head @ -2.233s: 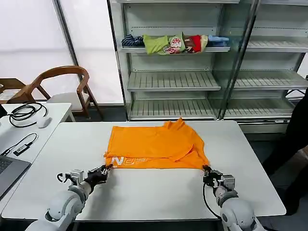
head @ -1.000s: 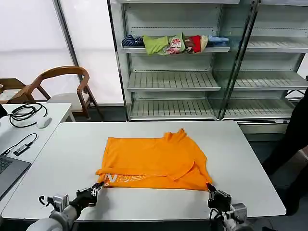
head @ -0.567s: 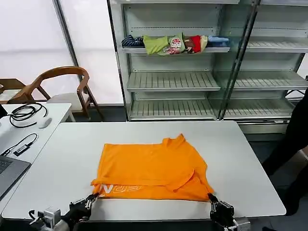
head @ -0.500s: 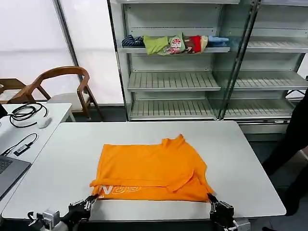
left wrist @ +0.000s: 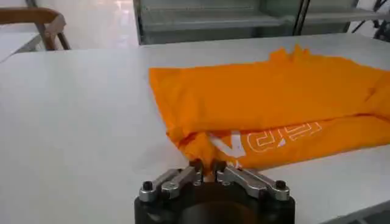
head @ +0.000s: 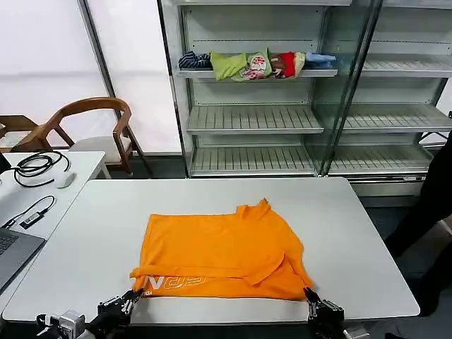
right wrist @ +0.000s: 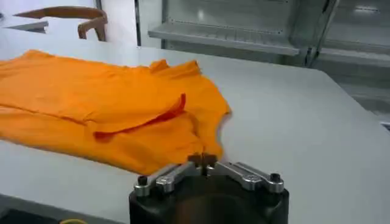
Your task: Fold and organize the clothes.
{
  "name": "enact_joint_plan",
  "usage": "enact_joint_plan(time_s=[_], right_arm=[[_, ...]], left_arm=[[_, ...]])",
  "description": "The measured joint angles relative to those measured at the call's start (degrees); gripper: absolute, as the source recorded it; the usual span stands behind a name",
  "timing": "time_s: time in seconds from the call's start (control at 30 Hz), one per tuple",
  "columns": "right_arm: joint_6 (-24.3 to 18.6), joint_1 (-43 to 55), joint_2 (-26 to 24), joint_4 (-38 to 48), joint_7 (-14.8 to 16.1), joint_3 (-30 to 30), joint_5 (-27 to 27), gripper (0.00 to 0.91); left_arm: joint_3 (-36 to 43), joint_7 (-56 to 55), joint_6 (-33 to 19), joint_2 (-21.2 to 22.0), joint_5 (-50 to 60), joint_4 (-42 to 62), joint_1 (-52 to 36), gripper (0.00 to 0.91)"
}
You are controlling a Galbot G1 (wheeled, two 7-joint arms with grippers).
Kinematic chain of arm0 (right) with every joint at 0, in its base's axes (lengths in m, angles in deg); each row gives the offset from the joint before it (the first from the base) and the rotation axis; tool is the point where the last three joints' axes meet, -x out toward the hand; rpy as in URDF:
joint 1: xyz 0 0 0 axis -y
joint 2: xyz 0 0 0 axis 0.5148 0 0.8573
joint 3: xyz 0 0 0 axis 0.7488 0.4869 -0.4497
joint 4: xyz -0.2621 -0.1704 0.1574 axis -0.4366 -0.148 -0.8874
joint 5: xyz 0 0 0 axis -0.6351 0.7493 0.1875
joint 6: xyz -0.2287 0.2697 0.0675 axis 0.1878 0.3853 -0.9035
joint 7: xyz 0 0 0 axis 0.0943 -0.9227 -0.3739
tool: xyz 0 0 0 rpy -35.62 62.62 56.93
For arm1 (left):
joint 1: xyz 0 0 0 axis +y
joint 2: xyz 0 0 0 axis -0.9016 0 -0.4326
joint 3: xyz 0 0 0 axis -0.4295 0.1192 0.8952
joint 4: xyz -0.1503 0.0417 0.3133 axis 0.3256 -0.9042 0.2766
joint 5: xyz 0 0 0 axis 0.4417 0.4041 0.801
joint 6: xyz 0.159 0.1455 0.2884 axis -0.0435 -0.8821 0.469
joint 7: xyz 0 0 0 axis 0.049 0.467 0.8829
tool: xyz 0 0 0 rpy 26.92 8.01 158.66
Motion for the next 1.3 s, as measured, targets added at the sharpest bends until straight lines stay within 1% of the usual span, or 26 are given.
enact_joint_plan(time_s=[0.17,0.3,0.43,0.6,0.77,1.0,1.3], right_arm=[[0.7,-0.8,-0.6,-1.4,0.2,-1.3,0.8,0.907],[1.5,-0.2,-1.2,-3.0,-0.1,-2.8,2.4,0.907],[2.8,2.4,-1.9,-3.3,-1.0,-3.4,4.3,0.907],[4.2,7.4,-2.0,-2.0,-2.1,-2.9,5.8,0.907],[5.8,14.9,-1.6,1.4,-3.8,-0.5,7.3,0.907],[8.5,26.8,-0.4,7.9,-6.4,4.9,9.5,0.907],[10.7,42.5,2.9,18.6,-9.1,12.2,11.7,0.907]], left_arm=[[-1.6,0.1,0.6,-0.8,-0.4,-1.6,0.5,0.907],[-3.4,0.3,1.2,-1.6,-1.4,-2.8,0.6,0.907],[-4.2,0.2,1.4,-2.7,-2.6,-2.9,-0.2,0.907],[-4.1,0.0,1.2,-4.2,-3.6,-1.8,-3.4,0.907],[-2.0,0.0,0.6,-4.8,-4.0,0.9,-8.3,0.907],[3.2,0.1,0.5,-5.0,-4.7,6.2,-17.6,0.907],[11.2,0.7,0.4,-4.5,-5.2,14.9,-30.4,0.907]])
